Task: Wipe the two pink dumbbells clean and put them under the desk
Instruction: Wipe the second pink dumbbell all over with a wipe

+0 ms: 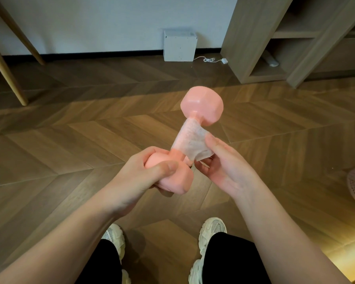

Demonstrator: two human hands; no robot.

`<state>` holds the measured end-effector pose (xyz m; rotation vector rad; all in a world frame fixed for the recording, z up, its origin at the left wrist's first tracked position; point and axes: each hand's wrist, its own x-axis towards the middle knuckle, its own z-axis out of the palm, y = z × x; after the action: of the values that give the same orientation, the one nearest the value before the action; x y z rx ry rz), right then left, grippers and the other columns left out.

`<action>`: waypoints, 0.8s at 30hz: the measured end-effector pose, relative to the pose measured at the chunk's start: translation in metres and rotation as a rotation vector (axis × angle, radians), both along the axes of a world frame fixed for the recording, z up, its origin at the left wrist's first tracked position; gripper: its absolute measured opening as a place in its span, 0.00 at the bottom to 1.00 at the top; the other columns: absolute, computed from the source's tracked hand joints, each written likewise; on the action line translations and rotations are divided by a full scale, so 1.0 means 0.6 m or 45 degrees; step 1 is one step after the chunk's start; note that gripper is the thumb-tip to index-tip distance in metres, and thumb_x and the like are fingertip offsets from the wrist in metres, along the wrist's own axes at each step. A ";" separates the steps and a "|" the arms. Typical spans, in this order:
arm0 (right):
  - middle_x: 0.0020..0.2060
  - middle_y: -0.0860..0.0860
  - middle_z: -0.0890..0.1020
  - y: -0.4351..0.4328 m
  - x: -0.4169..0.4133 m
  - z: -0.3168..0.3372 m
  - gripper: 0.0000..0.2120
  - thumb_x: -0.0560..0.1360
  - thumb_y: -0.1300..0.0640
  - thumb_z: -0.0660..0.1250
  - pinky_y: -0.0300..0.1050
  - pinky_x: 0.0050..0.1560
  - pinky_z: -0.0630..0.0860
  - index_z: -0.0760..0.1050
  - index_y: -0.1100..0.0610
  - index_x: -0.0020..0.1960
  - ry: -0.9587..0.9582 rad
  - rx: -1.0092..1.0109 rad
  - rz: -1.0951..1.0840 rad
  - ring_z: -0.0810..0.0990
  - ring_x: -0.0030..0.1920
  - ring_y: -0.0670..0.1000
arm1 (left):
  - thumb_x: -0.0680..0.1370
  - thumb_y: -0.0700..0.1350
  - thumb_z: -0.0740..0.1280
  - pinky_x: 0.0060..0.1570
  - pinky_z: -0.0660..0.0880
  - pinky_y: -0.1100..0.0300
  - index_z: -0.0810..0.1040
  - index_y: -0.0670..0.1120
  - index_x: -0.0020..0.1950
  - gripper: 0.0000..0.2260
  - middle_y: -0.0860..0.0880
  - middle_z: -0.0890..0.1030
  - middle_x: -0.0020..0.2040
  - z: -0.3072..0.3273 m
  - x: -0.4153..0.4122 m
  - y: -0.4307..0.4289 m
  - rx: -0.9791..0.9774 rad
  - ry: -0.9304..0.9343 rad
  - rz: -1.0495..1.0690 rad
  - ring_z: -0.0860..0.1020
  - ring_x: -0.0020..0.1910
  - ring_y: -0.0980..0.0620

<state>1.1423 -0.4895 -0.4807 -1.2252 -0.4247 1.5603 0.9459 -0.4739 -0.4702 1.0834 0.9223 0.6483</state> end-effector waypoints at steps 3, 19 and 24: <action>0.54 0.55 0.82 0.002 -0.009 -0.001 0.24 0.69 0.42 0.68 0.50 0.59 0.73 0.80 0.57 0.58 0.099 0.037 -0.052 0.80 0.54 0.53 | 0.59 0.54 0.72 0.32 0.77 0.60 0.77 0.39 0.54 0.29 0.49 0.83 0.38 -0.001 -0.002 -0.002 -0.026 -0.057 -0.023 0.80 0.35 0.52; 0.24 0.53 0.74 0.006 0.015 -0.005 0.17 0.83 0.65 0.52 0.36 0.29 0.73 0.71 0.65 0.38 0.385 -0.178 -0.406 0.74 0.22 0.46 | 0.61 0.55 0.71 0.33 0.76 0.59 0.77 0.39 0.54 0.28 0.49 0.83 0.40 -0.006 -0.018 0.015 0.005 -0.055 0.028 0.79 0.36 0.52; 0.43 0.57 0.84 0.001 0.000 -0.005 0.20 0.77 0.43 0.65 0.44 0.44 0.78 0.82 0.60 0.50 0.089 -0.295 -0.025 0.81 0.39 0.52 | 0.60 0.54 0.72 0.32 0.76 0.59 0.76 0.38 0.55 0.30 0.47 0.83 0.39 -0.008 -0.006 0.012 0.031 -0.031 0.006 0.80 0.34 0.49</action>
<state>1.1424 -0.4888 -0.4835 -1.3410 -0.1890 1.6645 0.9421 -0.4665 -0.4750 1.0927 0.8983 0.6766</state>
